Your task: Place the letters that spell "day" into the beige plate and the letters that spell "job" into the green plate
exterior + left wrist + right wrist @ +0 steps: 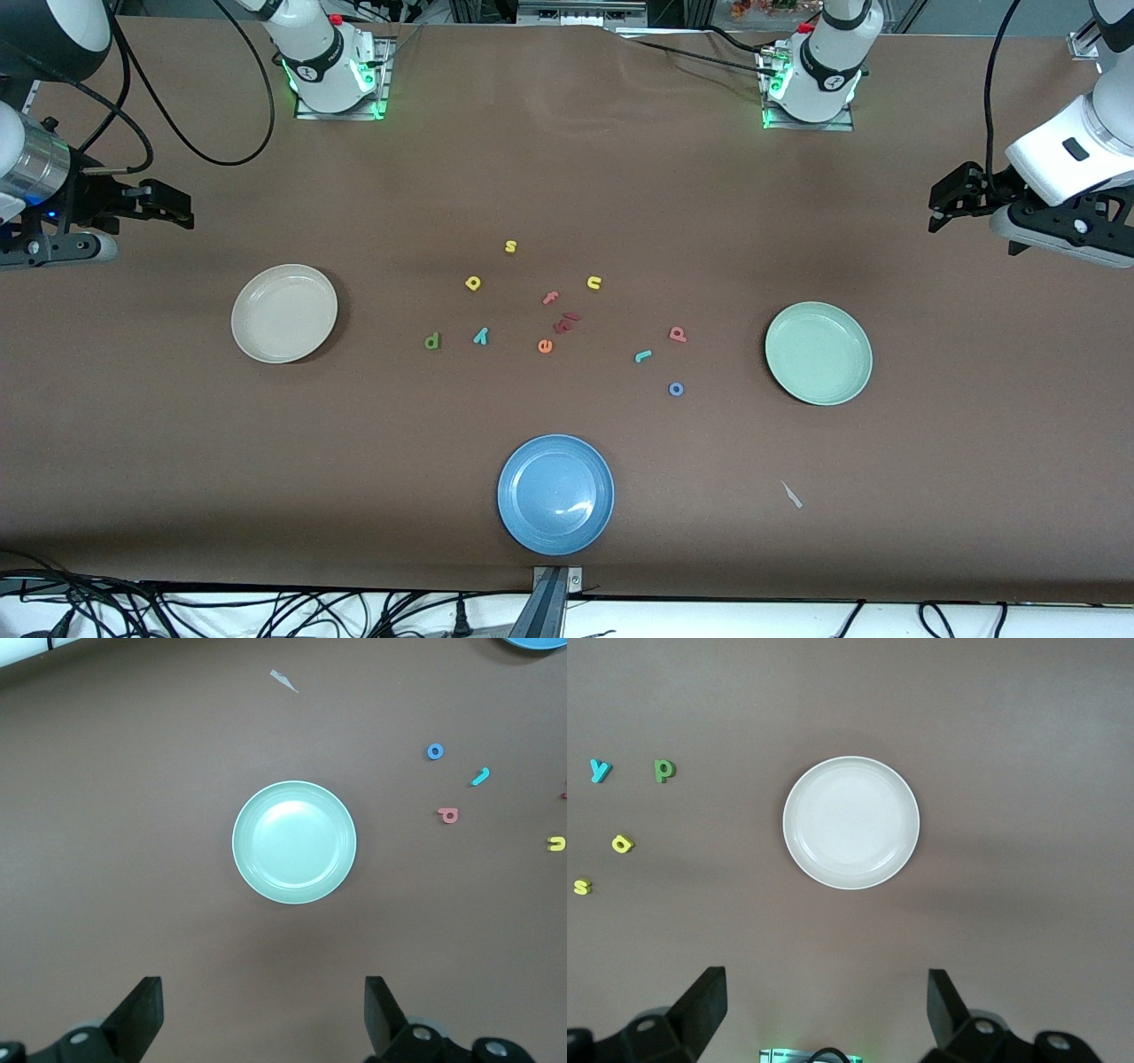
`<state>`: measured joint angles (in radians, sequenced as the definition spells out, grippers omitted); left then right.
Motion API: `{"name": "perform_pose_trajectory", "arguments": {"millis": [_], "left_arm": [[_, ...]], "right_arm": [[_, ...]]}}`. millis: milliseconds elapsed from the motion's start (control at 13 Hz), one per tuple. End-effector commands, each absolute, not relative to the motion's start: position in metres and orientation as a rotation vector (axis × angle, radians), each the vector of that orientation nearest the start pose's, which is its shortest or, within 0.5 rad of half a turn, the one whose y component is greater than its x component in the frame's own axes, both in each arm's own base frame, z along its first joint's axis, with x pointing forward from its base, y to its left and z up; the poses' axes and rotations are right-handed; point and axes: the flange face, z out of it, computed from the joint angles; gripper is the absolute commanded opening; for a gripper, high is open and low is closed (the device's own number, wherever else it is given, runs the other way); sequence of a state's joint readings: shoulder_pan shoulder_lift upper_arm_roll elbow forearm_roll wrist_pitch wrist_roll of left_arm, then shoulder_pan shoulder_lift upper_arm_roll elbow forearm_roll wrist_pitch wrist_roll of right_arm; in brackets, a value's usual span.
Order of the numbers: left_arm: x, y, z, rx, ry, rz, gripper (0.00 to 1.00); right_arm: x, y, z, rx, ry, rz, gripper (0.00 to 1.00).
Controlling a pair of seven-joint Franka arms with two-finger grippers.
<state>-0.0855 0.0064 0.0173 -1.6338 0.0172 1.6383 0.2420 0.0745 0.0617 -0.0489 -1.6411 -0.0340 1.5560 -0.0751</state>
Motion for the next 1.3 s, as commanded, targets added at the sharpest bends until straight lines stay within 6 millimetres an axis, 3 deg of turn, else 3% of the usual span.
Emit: {"name": "perform_pose_trajectory", "arguments": {"millis": [0, 767, 1227], "left_arm": [[0.563, -0.037, 0.602, -3.108, 0.514, -0.011, 1.0], [0.564, -0.037, 0.601, -3.108, 0.511, -0.009, 1.0], [0.564, -0.034, 0.6, -3.124, 0.5, -0.008, 1.0]], "right_arm": [[0.567, 0.01, 0.56, -3.142, -0.16, 0.23, 1.0], [0.566, 0.012, 0.558, -3.138, -0.164, 0.249, 1.0], [0.566, 0.011, 0.546, -3.132, -0.164, 0.307, 1.0]]}}
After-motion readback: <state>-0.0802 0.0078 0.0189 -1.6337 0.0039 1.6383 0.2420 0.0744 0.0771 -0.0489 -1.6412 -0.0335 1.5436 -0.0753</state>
